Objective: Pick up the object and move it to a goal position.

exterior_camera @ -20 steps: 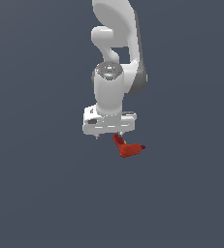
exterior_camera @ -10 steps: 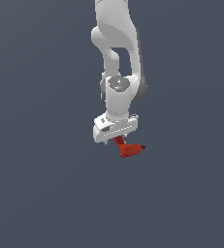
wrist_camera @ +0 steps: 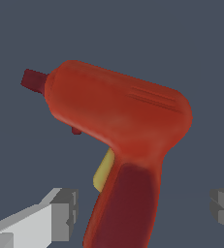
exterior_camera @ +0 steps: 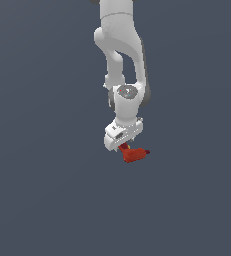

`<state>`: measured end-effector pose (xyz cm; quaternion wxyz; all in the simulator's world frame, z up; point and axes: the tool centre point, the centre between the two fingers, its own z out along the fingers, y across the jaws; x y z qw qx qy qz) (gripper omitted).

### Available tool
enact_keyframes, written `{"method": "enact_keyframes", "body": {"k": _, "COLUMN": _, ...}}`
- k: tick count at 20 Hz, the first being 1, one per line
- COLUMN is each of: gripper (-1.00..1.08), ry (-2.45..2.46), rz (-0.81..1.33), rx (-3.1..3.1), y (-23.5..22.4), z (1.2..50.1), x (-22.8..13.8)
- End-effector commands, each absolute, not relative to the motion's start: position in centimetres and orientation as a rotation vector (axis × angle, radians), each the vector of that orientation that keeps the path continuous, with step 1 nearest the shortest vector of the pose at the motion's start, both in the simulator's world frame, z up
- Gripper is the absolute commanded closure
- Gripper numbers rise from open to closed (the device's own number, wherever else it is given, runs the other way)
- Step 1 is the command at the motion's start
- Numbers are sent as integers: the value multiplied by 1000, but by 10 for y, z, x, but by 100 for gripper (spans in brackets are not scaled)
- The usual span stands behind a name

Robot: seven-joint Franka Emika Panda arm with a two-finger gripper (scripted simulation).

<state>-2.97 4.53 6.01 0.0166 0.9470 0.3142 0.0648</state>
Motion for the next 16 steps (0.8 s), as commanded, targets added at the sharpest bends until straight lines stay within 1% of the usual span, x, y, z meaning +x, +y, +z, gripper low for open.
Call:
{"method": "enact_keyframes", "body": {"k": 1, "gripper": -100, "ry": 1022, "rz": 211, "rx": 2929, "y": 49, "z": 56, "x": -32}}
{"method": "enact_keyframes", "body": {"k": 9, "gripper": -100, "ry": 1038, "rz": 212, "rx": 2924, "y": 50, "z": 51, "x": -33}}
{"method": "enact_keyframes", "body": {"k": 16, "gripper": -100, "ry": 1044, "rz": 214, "rx": 2921, "y": 51, "z": 30, "x": -31}}
